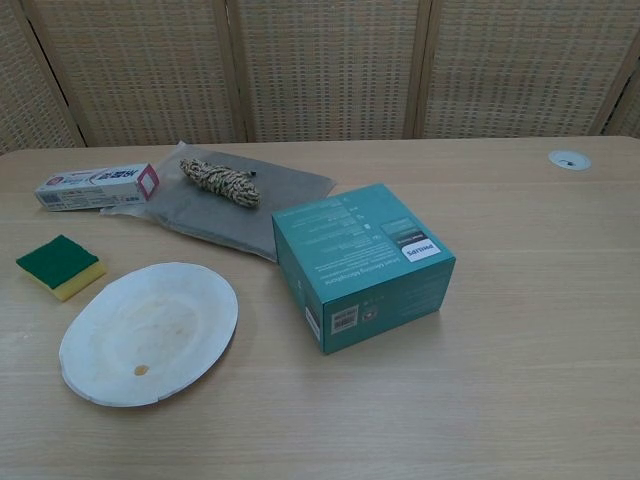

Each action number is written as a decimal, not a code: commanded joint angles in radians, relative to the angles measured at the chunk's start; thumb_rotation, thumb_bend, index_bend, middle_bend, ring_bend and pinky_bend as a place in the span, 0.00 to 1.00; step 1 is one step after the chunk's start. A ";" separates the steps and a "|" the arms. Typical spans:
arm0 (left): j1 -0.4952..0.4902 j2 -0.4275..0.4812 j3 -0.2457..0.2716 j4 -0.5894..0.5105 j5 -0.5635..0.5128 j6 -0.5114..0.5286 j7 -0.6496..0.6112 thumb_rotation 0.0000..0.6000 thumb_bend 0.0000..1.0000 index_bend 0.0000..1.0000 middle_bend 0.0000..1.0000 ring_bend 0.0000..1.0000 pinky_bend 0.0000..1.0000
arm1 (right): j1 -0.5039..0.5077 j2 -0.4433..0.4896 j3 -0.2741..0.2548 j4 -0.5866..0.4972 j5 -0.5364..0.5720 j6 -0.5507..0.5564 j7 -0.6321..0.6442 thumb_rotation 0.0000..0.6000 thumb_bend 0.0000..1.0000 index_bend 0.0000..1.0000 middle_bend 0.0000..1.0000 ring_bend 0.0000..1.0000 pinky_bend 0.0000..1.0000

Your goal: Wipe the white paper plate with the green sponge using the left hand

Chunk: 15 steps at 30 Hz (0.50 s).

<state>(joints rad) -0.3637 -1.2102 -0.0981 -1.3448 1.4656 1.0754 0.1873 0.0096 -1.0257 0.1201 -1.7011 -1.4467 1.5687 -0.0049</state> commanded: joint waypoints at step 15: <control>-0.328 -0.448 0.146 0.822 0.183 -0.333 -0.485 1.00 0.02 0.11 0.02 0.00 0.08 | 0.039 -0.041 0.042 0.039 0.138 -0.082 -0.076 1.00 0.00 0.04 0.00 0.00 0.00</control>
<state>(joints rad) -0.6677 -1.6235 0.0210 -0.5641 1.6248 0.7559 -0.2598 0.0472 -1.0647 0.1611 -1.6641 -1.3106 1.4889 -0.0793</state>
